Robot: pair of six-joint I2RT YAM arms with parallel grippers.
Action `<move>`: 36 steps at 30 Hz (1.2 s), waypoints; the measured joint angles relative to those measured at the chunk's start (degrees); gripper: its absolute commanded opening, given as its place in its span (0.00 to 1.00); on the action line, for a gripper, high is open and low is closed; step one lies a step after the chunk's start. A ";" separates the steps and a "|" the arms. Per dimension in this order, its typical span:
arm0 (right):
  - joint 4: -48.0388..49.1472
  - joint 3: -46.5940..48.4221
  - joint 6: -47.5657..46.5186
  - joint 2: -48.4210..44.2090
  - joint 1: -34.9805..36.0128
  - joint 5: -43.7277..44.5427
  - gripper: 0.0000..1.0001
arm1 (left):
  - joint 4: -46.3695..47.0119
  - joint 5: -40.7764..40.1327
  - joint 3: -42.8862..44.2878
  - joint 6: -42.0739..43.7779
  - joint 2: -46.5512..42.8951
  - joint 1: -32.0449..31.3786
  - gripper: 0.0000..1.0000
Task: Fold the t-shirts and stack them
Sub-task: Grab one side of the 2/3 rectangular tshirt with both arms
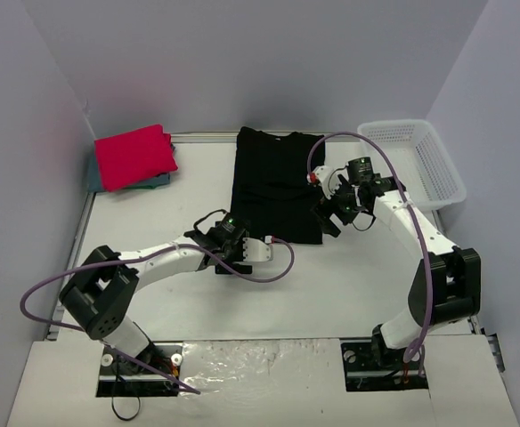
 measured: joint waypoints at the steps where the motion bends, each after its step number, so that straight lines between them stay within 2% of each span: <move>1: 0.00 0.00 0.00 0.00 -0.20 -0.02 0.87 | 0.52 0.04 -0.24 0.00 0.50 0.00 0.98; 7: 0.02 0.07 0.02 1.11 -0.98 -0.04 0.87 | 4.70 0.02 -0.44 0.00 3.39 0.22 1.00; 8: 0.00 0.07 0.02 1.51 -1.03 -0.04 0.87 | 5.40 0.02 -0.44 0.00 3.56 0.31 0.95; 13: 0.00 0.07 0.02 2.86 -1.03 -0.09 0.87 | 8.90 0.17 -0.20 -0.02 5.05 1.70 0.89; 16: -0.02 0.17 0.02 3.54 -1.03 -0.13 0.86 | 10.43 0.17 0.72 -0.02 6.54 2.93 0.82; 20: -0.07 0.48 0.02 4.72 -1.03 -0.22 0.86 | 11.91 -0.07 2.19 -0.02 8.46 4.24 0.79; 23: -0.15 0.55 0.02 5.16 -1.05 -0.26 0.86 | 12.39 0.11 2.82 -0.15 9.42 5.18 0.62; 24: -0.20 0.59 0.02 5.27 -1.05 -0.24 0.86 | 12.37 0.20 3.06 -0.26 9.79 5.46 0.54; 25: -0.20 0.63 0.02 5.31 -1.05 -0.26 0.86 | 12.28 0.33 3.28 -0.31 10.32 5.73 0.38; 28: -0.33 0.66 0.02 5.46 -1.05 -0.26 0.86 | 11.82 0.98 4.00 -0.24 12.00 6.45 0.20; 30: -0.42 0.70 0.02 5.51 -1.05 -0.26 0.86 | 11.34 1.53 4.57 -0.24 12.61 6.75 0.13; 31: -0.44 0.70 0.02 5.51 -1.05 -0.26 0.86 | 11.10 1.75 4.85 -0.24 12.92 6.88 0.03; 36: -0.68 0.70 0.02 5.51 -1.05 -0.92 0.86 | 8.85 3.19 6.51 -0.68 13.60 7.43 0.03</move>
